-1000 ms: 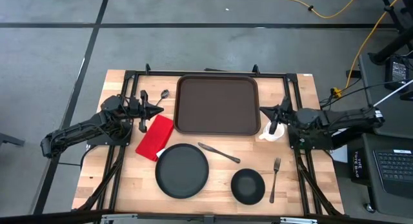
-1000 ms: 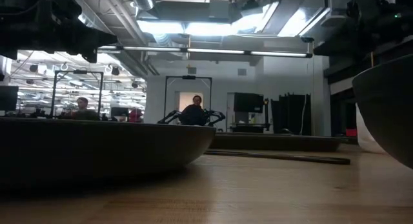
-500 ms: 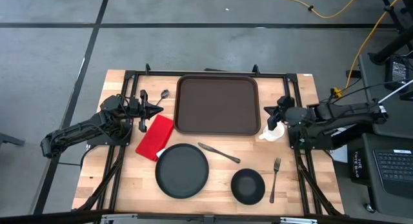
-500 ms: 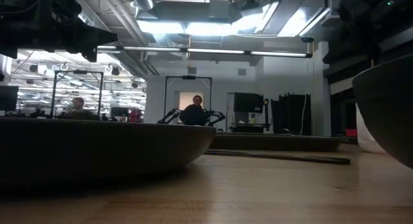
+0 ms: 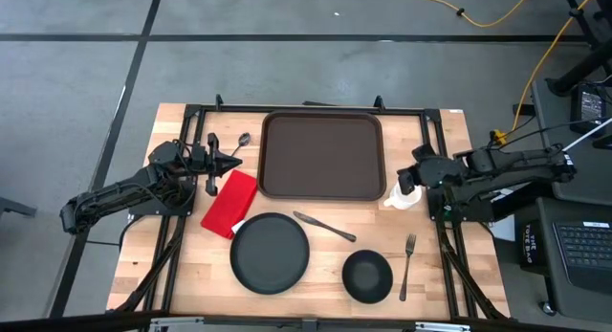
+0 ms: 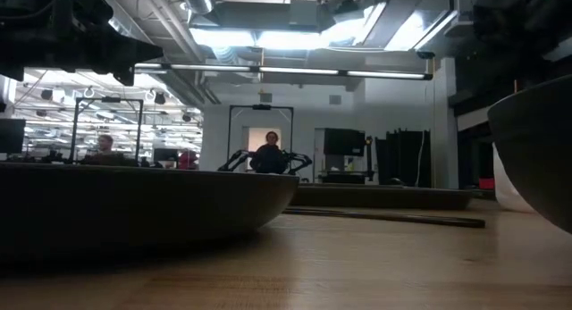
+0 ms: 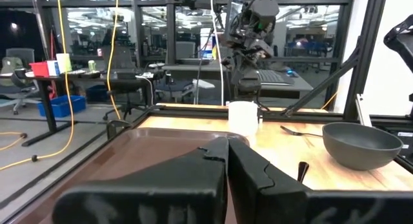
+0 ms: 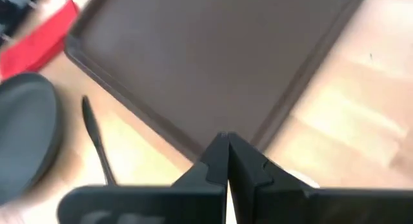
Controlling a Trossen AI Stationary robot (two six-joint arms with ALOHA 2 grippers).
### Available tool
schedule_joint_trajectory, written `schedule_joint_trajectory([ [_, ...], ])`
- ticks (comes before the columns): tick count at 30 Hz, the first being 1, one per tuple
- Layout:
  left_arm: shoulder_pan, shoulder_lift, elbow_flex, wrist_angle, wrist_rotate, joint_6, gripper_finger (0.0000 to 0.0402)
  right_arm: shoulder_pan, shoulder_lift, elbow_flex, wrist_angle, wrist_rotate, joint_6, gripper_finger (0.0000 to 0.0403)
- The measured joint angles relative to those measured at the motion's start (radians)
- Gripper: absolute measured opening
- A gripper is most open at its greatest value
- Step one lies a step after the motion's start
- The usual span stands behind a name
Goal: Set up tray
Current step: Put the white mug on the brown serving tray
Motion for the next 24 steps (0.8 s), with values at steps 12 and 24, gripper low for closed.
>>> schedule_joint_trajectory([
  [12,0.000,0.000,0.000,0.000,-0.090,0.000,0.0004,0.000,0.001,0.001,-0.237,-0.161,0.284,0.0006],
  [24,0.000,0.000,0.000,0.000,-0.090,0.000,0.0004,0.000,0.029,0.001,-0.242,-0.166,0.205,0.0006],
])
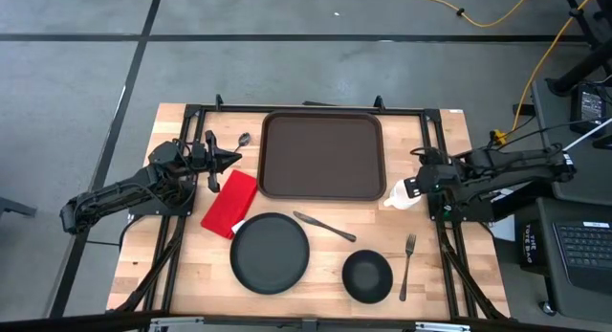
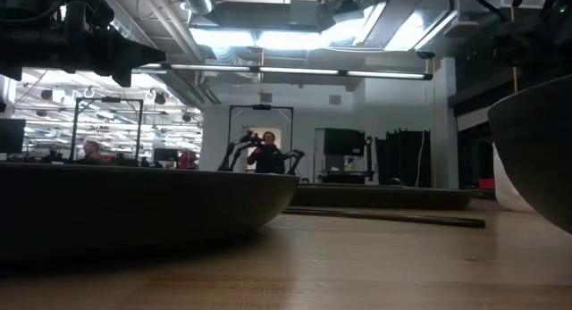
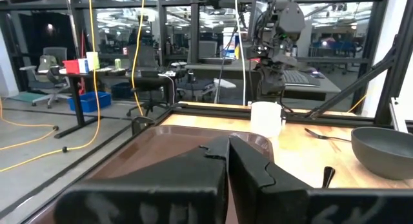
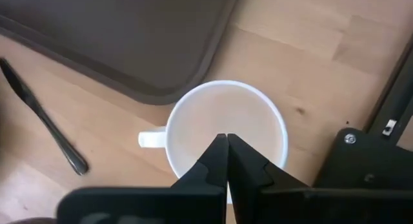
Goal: Set up tray
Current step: Put the white mug on the brown serving tray
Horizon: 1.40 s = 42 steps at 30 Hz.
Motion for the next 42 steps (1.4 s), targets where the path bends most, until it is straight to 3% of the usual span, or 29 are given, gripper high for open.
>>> schedule_joint_trajectory([
  [9,0.000,0.000,0.000,0.000,0.000,0.000,0.0004,0.000,0.072,0.000,-0.008,-0.025,-0.084,0.0006],
  [20,0.000,0.000,0.000,0.000,-0.002,0.000,0.0004,-0.017,0.201,0.000,-0.040,-0.013,-0.071,0.0006],
  [33,0.000,0.000,0.000,0.000,-0.003,0.000,0.0004,-0.076,0.204,0.000,-0.046,0.000,-0.059,0.0006],
  [42,0.000,0.000,0.000,0.000,-0.003,0.000,0.0004,-0.095,0.204,-0.001,-0.051,0.031,-0.137,0.0006],
])
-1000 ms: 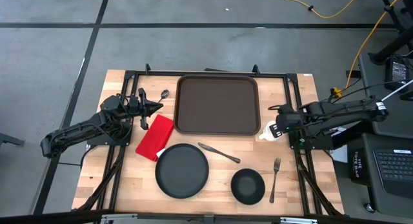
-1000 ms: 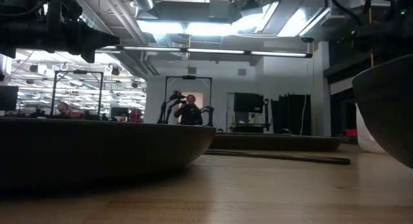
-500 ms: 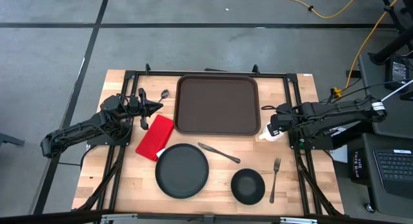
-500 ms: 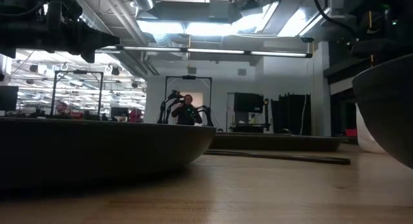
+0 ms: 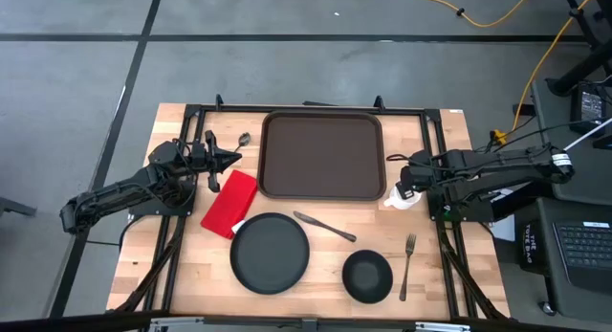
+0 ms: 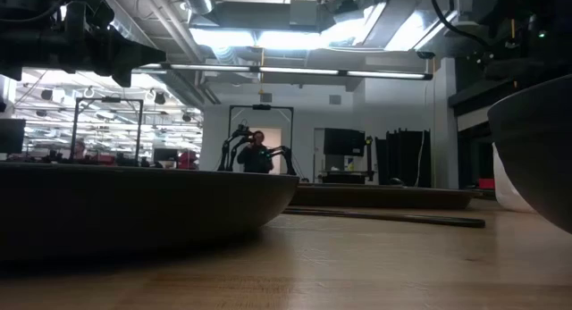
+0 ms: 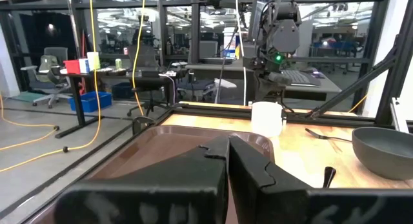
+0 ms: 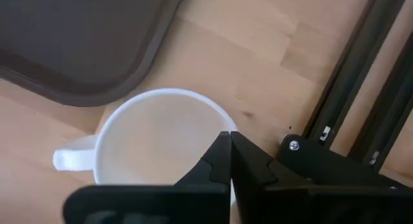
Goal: Set up tray
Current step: Put the white mug on the brown serving tray
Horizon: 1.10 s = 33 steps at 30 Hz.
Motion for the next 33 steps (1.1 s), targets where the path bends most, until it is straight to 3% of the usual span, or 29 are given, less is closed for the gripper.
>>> schedule_joint_trajectory([
  [12,0.000,0.000,0.000,0.000,0.000,0.000,0.0004,0.000,0.000,0.000,-0.006,0.000,0.004,0.0009],
  [26,0.000,0.000,0.000,0.000,0.000,0.000,0.0004,0.000,0.000,0.000,-0.001,0.000,0.003,0.0097],
  [33,0.000,0.000,0.000,-0.001,0.000,0.000,0.0004,0.000,0.004,-0.001,0.001,0.000,0.004,0.0105],
])
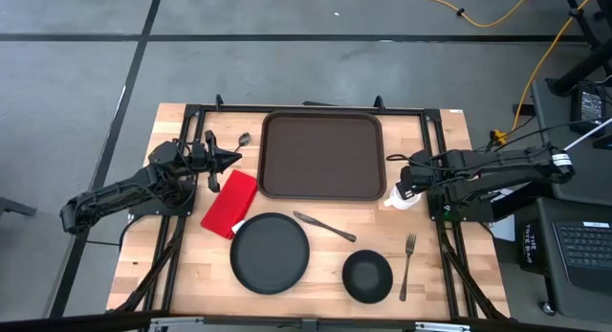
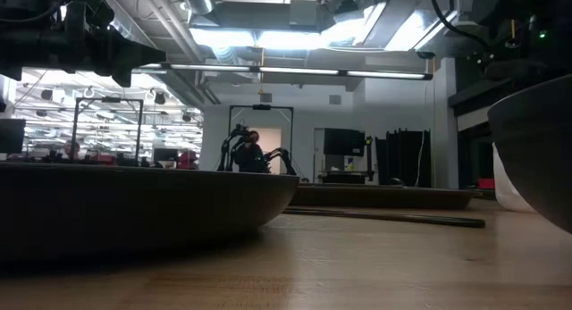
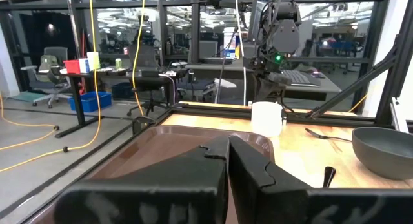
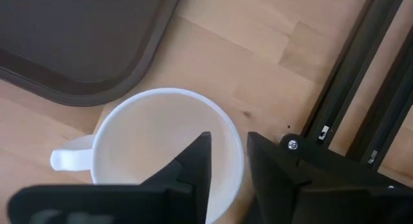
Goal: Set up tray
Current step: Put the white mug on the brown serving tray
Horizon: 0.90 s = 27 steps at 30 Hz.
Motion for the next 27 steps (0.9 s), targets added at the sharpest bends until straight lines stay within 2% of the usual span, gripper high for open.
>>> schedule_joint_trajectory([
  [13,0.000,0.000,0.000,-0.001,0.000,0.000,0.0004,0.000,0.125,0.000,0.001,-0.002,-0.003,0.0105],
  [27,0.000,0.000,0.000,-0.001,0.000,0.000,0.0004,0.000,0.183,0.000,0.001,-0.035,0.000,0.0104],
])
